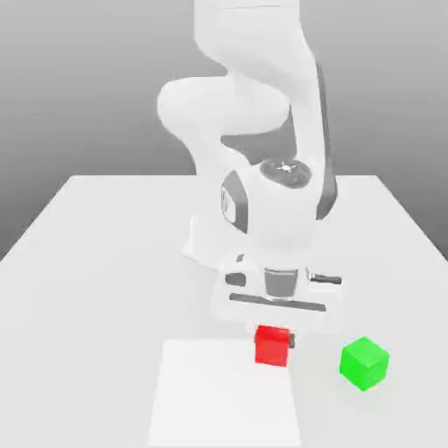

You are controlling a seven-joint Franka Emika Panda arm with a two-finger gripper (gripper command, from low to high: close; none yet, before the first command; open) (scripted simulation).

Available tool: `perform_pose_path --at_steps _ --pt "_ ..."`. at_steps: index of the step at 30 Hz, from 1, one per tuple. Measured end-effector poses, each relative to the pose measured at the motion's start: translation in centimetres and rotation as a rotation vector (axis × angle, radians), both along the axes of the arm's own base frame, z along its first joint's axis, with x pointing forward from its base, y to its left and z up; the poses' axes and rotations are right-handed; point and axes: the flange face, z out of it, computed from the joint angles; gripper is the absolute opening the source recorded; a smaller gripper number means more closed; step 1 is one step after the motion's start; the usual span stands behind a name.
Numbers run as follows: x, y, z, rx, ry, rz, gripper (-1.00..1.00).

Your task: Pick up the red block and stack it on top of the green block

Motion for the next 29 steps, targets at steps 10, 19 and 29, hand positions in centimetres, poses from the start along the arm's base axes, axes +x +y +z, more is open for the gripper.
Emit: perform_pose_path --at_steps 10,19,29 --pt "0.9 3.0 6.5 0.0 0.001 0.203 -1.0" --pt "2.5 12.7 9.1 0.0 0.001 0.815 -1.0" --pt "2.9 13.7 3.2 -0.001 0.002 0.888 1.0"
